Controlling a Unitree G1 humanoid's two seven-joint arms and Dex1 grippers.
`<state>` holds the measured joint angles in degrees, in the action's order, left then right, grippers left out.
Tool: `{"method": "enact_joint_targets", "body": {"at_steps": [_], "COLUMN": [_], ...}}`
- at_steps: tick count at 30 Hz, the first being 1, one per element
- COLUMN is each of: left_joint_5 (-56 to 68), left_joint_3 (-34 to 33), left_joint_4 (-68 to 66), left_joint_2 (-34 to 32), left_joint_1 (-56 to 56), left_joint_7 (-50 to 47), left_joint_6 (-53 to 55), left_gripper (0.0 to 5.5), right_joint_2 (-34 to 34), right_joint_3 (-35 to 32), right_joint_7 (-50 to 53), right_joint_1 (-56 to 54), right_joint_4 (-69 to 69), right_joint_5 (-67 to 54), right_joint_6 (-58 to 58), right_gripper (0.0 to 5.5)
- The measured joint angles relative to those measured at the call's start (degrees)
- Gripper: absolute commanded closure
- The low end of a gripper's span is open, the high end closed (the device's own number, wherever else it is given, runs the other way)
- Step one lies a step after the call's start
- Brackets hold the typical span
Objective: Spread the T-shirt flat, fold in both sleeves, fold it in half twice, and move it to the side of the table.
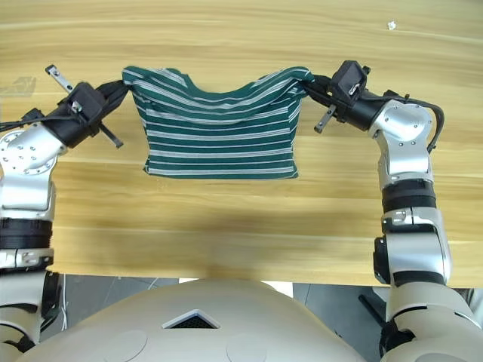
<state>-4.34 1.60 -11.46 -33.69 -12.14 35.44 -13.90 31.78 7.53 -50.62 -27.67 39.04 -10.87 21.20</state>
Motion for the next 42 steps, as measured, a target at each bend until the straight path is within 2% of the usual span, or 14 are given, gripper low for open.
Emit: {"method": "enact_joint_targets", "body": {"at_steps": [1,8,17,19,25,29,33,37,42], "left_joint_5": [-0.1,-6.3,-9.0,-8.9,-9.0,-8.9,-8.8,-9.0,-9.6], "left_joint_3": [0.5,6.1,6.7,5.8,2.7,-1.2,-4.9,-3.8,-2.8], "left_joint_4": [-2.0,-19.3,-23.6,-22.9,-14.1,-4.0,7.3,13.5,15.1], "left_joint_2": [0.5,6.0,8.2,8.2,6.8,6.6,7.0,8.2,9.0], "left_joint_1": [-0.8,-6.1,-6.6,-6.4,-2.4,1.0,2.6,2.7,3.1], "left_joint_7": [-0.4,-6.3,-14.5,-16.0,-20.0,-22.9,-25.8,-25.7,-25.8], "left_joint_6": [-0.6,-1.7,2.5,3.7,5.2,7.5,10.6,12.8,13.7], "left_gripper": [5.5,4.37,3.25,2.82,1.97,1.97,1.97,1.97,1.97], "right_joint_2": [-0.1,-3.2,-4.3,-4.3,-1.8,-0.7,-4.0,-8.3,-11.4], "right_joint_3": [-0.3,0.6,2.0,1.8,2.5,0.2,3.1,7.4,12.4], "right_joint_7": [0.4,6.6,12.6,14.5,29.2,30.6,29.0,27.9,30.2], "right_joint_1": [-0.4,-4.2,-5.3,-5.5,-6.5,-6.9,-7.0,-7.6,-16.2], "right_joint_4": [2.3,17.8,22.2,22.6,20.3,9.0,1.8,3.7,20.9], "right_joint_5": [0.7,9.7,16.4,16.8,24.7,24.1,25.0,28.0,34.7], "right_joint_6": [1.1,5.7,6.5,6.5,7.2,8.3,6.8,5.2,3.0], "right_gripper": [5.25,4.05,2.73,2.26,2.23,2.23,2.23,2.23,2.23]}}
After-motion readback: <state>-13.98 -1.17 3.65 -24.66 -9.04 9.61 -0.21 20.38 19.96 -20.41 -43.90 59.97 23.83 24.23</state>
